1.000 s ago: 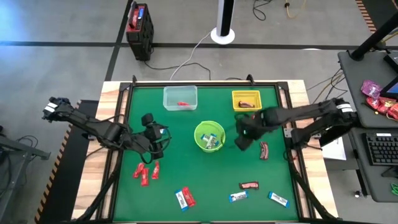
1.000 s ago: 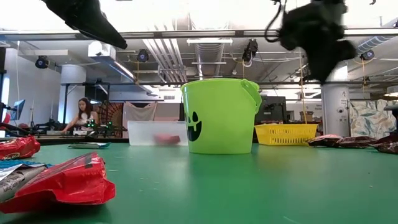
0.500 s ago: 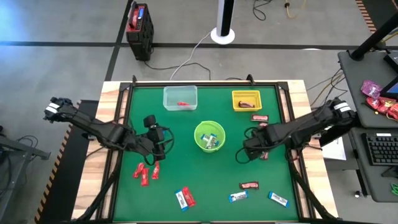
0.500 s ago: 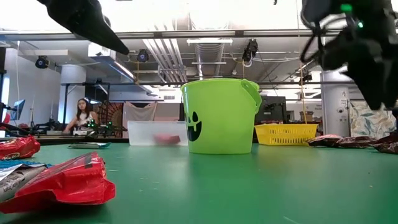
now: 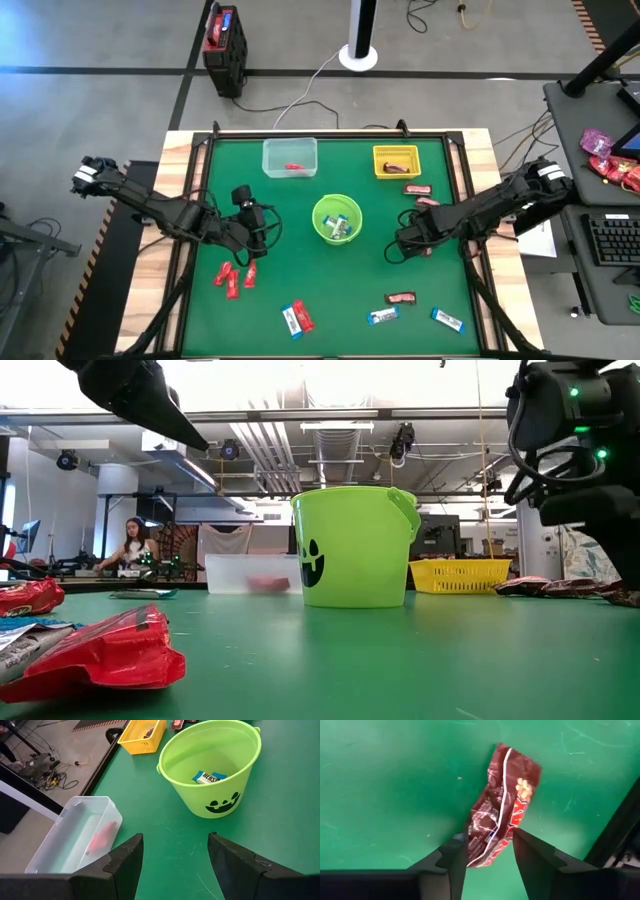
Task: Sort candy by brand, put in halloween buckets
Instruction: Put the brown chocolate into the yellow bin
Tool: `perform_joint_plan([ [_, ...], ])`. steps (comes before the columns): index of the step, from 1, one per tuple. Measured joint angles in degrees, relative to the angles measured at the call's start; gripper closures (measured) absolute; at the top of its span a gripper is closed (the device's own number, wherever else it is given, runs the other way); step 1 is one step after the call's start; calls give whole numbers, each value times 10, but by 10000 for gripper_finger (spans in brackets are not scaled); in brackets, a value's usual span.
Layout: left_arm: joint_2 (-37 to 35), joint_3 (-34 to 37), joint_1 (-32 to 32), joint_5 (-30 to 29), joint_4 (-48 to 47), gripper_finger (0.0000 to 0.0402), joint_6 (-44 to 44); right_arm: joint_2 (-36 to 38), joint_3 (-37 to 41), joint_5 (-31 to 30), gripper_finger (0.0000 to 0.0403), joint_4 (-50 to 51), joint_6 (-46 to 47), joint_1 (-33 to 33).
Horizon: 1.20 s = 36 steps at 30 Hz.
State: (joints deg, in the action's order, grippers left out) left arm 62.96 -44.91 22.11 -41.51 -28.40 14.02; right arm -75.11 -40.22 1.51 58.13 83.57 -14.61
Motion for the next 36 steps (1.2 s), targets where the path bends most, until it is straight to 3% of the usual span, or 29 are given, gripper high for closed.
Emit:
perform_joint_plan([
  [4,0,0,0,-1,1,196,0,0,11,0,294,-19,-7,0],
  [10,0,0,0,-1,6,196,0,9,11,0,381,-22,-30,0],
  [16,0,0,0,0,10,196,0,37,-14,-7,392,-14,-34,0],
  [20,0,0,0,11,9,196,9,53,-70,-77,394,-13,-65,2],
  [27,1,-17,0,116,-22,196,16,41,-188,-232,394,25,-226,62],
  [32,12,-57,0,164,-102,196,28,23,-255,-264,394,44,-399,163],
  [36,29,-89,0,168,-170,196,30,-2,-286,-271,394,43,-588,247],
])
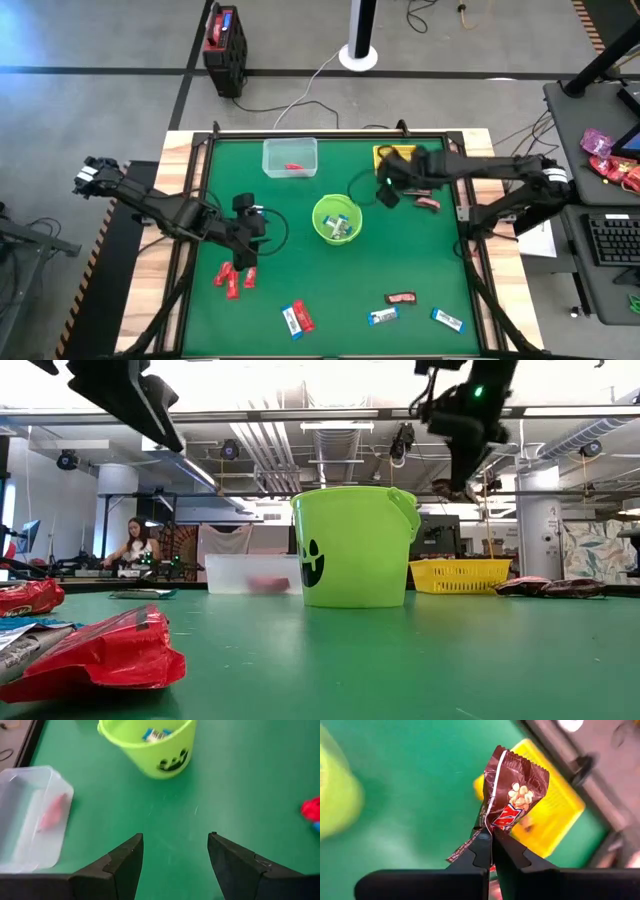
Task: Sort candy by brand, put in halloween buckets
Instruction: Put the brown chocolate into the yellow bin, then put the white chocolate into the green bucket
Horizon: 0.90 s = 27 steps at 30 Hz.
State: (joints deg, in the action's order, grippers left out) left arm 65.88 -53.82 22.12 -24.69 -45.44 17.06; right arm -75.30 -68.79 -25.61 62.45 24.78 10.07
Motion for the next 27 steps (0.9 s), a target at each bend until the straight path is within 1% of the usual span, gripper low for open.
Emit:
perform_joint_plan([
  [5,27,-11,-10,-8,-57,196,-16,-46,-9,-1,394,-4,-215,93],
  [8,39,-8,-24,-2,-81,199,-32,-78,-9,1,394,-7,-305,137],
  [11,47,-1,-38,9,-96,204,-59,-108,-9,1,394,-16,-364,166],
  [15,47,3,-61,46,-96,210,-102,-140,-9,6,391,-39,-411,188],
  [18,44,3,-79,49,-99,213,-120,-159,-10,7,379,-54,-428,198],
  [21,44,3,-95,60,-105,214,-143,-170,-12,7,355,-57,-421,209],
  [27,43,15,-124,85,-104,214,-185,-162,-12,0,287,-59,-403,218],
])
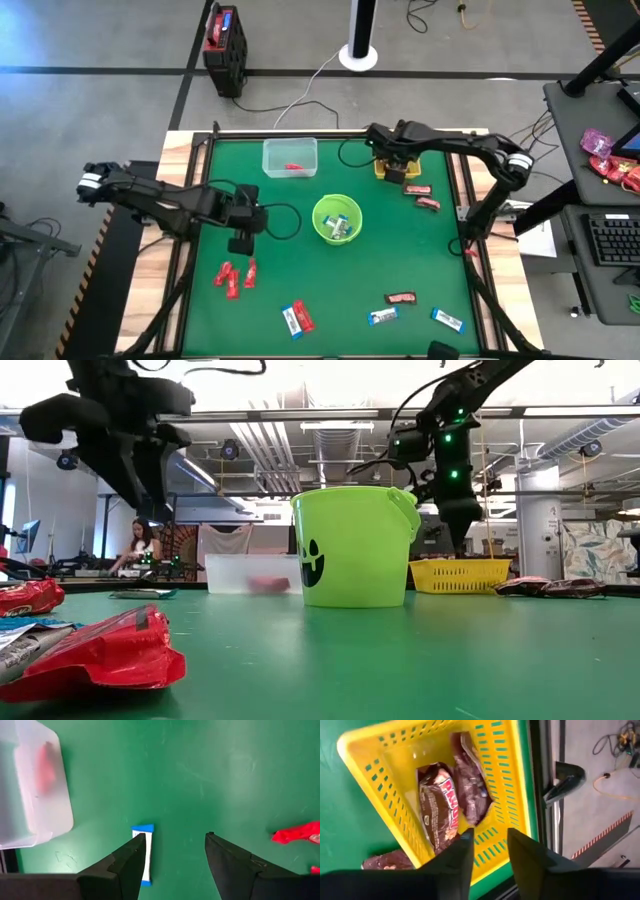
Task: Sort candy by brand, put in halloween buckets
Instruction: Put the white chocolate into the green bucket
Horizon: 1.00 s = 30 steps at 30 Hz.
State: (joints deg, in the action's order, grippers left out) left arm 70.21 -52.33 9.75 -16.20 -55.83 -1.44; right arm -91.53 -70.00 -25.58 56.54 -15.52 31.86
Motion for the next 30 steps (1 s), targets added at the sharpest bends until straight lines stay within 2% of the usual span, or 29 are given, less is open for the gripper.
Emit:
perform_joint_plan([
  [4,-3,24,-18,4,3,214,-17,30,-5,6,250,0,91,-3],
  [7,-6,53,-38,5,20,214,-26,61,-7,46,235,-1,145,-12],
  [10,-6,71,-63,14,44,214,-40,93,-8,79,229,-9,171,-29],
  [17,11,71,-134,23,49,214,-40,146,-7,80,227,-34,206,-83],
  [24,93,62,-186,23,56,214,-26,161,-7,76,227,-44,217,-130],
  [30,172,61,-213,38,62,214,-50,156,-7,76,227,-54,215,-141],
])
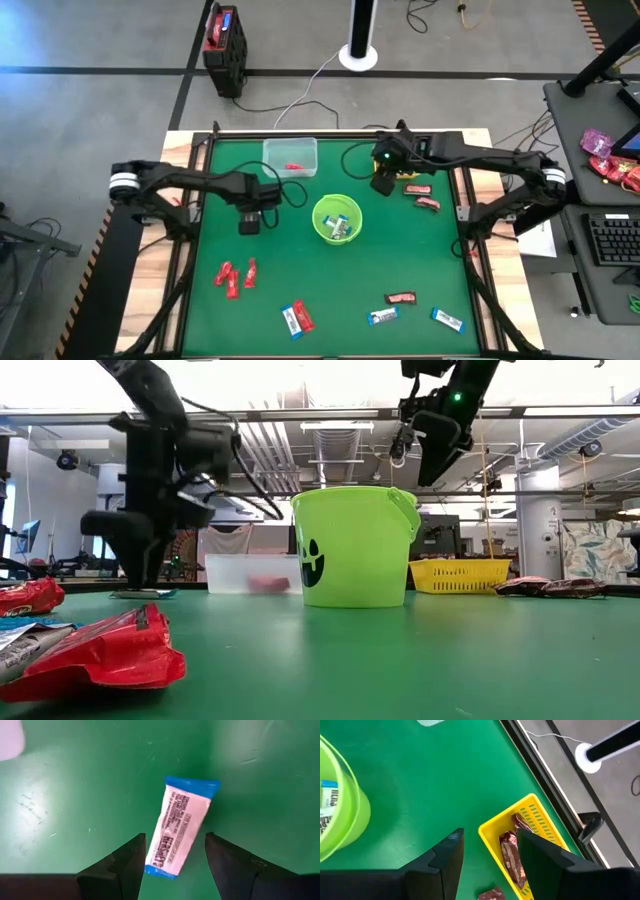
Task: Sort candy by brand, put in halloween buckets
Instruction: Put the white chocolate into the green bucket
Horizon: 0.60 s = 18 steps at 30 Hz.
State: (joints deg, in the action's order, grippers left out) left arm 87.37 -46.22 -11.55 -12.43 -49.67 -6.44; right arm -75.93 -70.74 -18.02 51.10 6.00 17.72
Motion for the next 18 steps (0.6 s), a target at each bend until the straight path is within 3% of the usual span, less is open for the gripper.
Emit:
perform_joint_plan([
  [10,30,5,-14,0,51,220,-38,-6,1,0,227,0,-5,0],
  [18,35,5,-14,9,56,312,-40,-7,1,0,227,0,0,0],
])
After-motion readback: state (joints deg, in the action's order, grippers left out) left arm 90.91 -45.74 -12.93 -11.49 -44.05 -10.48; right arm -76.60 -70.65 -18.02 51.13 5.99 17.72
